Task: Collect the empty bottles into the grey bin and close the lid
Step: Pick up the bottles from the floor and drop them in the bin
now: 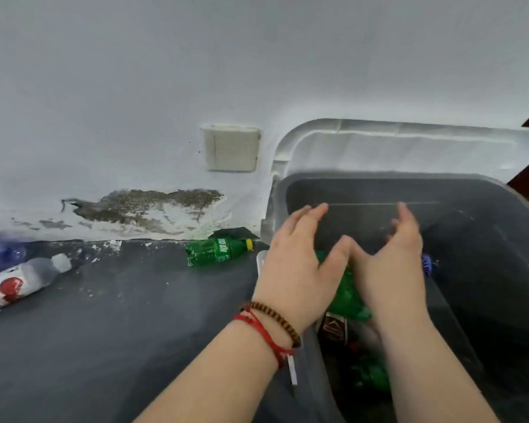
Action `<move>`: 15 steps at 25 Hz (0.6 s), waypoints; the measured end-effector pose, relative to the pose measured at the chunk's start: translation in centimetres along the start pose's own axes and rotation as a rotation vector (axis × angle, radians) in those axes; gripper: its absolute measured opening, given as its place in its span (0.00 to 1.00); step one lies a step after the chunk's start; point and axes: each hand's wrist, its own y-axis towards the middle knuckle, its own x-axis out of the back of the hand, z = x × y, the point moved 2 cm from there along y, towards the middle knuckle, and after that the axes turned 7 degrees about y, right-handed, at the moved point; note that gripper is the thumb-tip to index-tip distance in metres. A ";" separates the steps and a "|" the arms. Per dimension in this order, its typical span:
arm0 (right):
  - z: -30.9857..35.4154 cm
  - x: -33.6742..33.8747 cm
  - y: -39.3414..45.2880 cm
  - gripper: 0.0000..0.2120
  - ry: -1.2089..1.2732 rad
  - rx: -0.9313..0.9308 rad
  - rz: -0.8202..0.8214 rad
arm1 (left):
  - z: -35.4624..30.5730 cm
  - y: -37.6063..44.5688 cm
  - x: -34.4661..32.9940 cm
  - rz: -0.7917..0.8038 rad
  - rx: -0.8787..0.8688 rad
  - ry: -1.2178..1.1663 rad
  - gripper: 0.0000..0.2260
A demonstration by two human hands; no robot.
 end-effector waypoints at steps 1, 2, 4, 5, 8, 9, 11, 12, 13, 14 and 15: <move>2.6 -1.2 -0.3 0.38 -0.030 0.182 -0.029 | 1.1 0.9 2.1 -0.113 0.016 0.021 0.25; 5.2 -3.1 -0.8 0.36 -0.057 0.359 -0.010 | 2.8 1.7 4.4 -0.198 0.058 0.069 0.25; 8.6 -8.7 -1.9 0.30 -0.166 0.589 0.167 | 7.1 2.8 8.5 -0.275 0.210 0.219 0.27; 9.2 -12.1 -2.4 0.27 -0.276 0.627 0.306 | 9.6 2.7 10.0 -0.267 0.314 0.309 0.27; 6.8 -21.9 -4.3 0.29 -0.716 0.540 0.750 | 17.8 -0.7 12.3 -0.110 0.700 0.547 0.32; 4.9 -24.3 -4.9 0.31 -0.842 0.451 0.863 | 20.2 -2.5 12.5 -0.031 0.823 0.586 0.34; 0.9 -27.1 -5.2 0.37 -1.008 0.310 0.959 | 23.6 -5.2 12.2 0.090 1.000 0.606 0.37; -0.7 -28.2 -5.0 0.39 -1.050 0.287 0.961 | 25.0 -6.1 12.1 0.120 1.037 0.614 0.38; -2.0 -28.9 -4.6 0.41 -1.077 0.289 0.947 | 25.8 -6.5 12.0 0.137 1.039 0.626 0.38; -3.0 -29.7 -4.1 0.43 -1.098 0.304 0.939 | 26.5 -6.7 11.9 0.145 1.018 0.639 0.38; -3.7 -30.2 -3.6 0.44 -1.117 0.322 0.934 | 26.8 -6.6 11.9 0.147 0.983 0.653 0.38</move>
